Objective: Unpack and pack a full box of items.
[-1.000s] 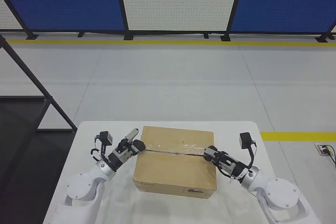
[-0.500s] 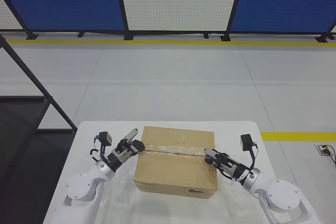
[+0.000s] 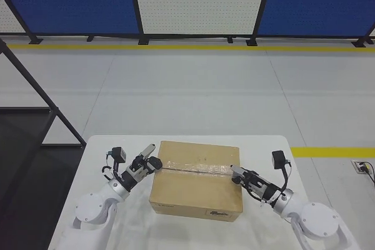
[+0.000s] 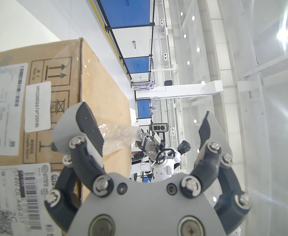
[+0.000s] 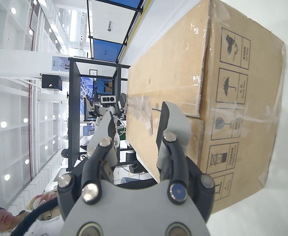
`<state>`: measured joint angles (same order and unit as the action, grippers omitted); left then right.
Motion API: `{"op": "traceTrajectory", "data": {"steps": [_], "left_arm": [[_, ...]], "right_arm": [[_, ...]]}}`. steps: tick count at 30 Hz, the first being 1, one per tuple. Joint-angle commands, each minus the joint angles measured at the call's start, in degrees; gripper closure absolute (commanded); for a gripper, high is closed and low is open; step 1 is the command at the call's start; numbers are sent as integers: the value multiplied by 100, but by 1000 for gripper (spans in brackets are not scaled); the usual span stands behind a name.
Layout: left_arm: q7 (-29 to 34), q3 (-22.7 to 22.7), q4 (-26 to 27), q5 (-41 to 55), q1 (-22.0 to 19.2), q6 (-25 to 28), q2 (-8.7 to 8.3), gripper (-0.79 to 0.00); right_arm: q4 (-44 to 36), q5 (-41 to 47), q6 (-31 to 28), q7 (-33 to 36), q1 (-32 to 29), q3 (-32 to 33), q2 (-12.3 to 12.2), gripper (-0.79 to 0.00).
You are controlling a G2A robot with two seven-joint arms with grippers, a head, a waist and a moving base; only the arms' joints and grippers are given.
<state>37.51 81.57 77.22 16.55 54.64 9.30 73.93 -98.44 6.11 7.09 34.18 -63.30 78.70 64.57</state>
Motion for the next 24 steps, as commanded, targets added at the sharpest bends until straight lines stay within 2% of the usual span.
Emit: {"op": "traceTrajectory", "data": {"steps": [1, 3, 4, 6, 9, 10, 17, 24], "left_arm": [[-11, -9, -6, 15, -3, 7, -4, -785], [-17, -18, -9, 20, -6, 10, -9, -785], [-20, -21, -10, 23, -7, 12, -11, -785], [-13, -29, -8, 25, -11, 17, -17, -785], [-16, -36, -8, 40, -12, 27, -24, -785], [-18, -39, -8, 43, -12, 28, -27, -785], [-28, -65, -28, 56, -11, 23, -44, -785], [-55, -84, -35, 106, -13, 33, -57, -785]], "right_arm": [[-27, -9, 11, -26, -29, 35, -5, -397], [-56, -31, 38, -103, -71, 91, -11, -422], [-77, -37, 53, -153, -100, 116, -13, -468], [-128, -14, 42, -213, -162, 181, -18, -631], [-209, 41, 11, -322, -287, 315, -27, -720], [-241, 64, 6, -371, -329, 360, -29, -779], [-452, 621, -378, -830, -585, 617, 1, -785], [-452, 621, -378, -830, -585, 617, 1, -785]]}}
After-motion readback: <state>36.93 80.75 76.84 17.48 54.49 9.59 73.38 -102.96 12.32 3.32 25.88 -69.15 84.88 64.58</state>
